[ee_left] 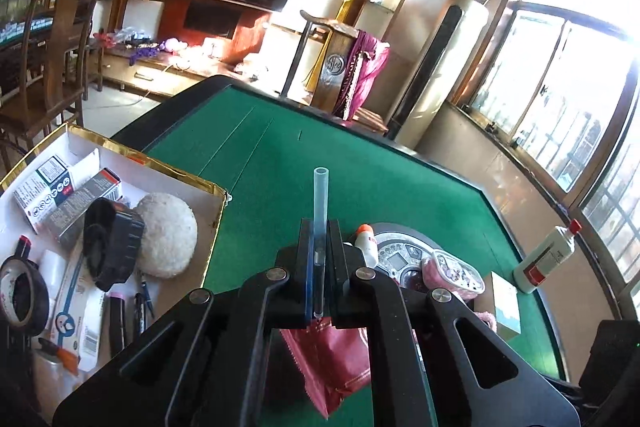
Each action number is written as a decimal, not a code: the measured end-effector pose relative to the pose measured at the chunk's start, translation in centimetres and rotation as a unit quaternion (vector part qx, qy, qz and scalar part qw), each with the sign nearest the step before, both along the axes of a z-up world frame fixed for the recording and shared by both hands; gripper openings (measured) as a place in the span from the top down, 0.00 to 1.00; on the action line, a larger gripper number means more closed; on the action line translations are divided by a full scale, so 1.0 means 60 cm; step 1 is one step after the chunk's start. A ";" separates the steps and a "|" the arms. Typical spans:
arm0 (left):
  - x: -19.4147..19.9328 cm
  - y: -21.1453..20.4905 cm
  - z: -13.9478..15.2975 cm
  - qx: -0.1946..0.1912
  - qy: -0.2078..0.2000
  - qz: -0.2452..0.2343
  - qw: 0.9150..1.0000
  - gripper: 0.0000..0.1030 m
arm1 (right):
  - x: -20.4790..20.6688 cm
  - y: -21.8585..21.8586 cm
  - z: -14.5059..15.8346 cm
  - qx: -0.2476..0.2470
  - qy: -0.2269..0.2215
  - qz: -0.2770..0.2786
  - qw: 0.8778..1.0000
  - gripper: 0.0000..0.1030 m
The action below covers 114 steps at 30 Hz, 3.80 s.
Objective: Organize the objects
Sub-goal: 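Grasp the clear blue-capped pen with the right tool while the left tool holds the pipette, then carry the pipette and clear pen toward the tray with both tools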
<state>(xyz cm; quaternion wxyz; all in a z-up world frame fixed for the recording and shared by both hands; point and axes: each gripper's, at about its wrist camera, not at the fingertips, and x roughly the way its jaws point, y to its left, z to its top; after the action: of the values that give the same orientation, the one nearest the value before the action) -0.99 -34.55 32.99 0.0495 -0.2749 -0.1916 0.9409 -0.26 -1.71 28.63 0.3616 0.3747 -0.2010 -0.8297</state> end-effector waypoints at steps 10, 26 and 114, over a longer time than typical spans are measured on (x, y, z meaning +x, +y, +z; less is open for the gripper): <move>0.013 -0.005 -0.016 0.006 0.001 -0.019 1.000 0.96 | -0.091 -0.102 -0.047 0.105 -0.022 0.016 0.994 0.51; 0.012 -0.002 -0.031 0.005 -0.008 -0.025 1.000 0.96 | -0.029 -0.184 -0.062 0.229 0.044 0.133 0.963 0.68; 0.096 0.070 -0.124 -0.160 -0.185 -0.106 0.964 0.92 | 0.052 -0.243 -0.057 0.289 0.121 0.135 0.940 0.88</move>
<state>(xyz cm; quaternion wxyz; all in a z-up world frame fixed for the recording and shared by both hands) 4.77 -30.33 25.57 0.0676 -0.4671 -0.0139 0.8815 2.87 -16.30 25.20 0.3678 0.3837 0.1455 -0.8345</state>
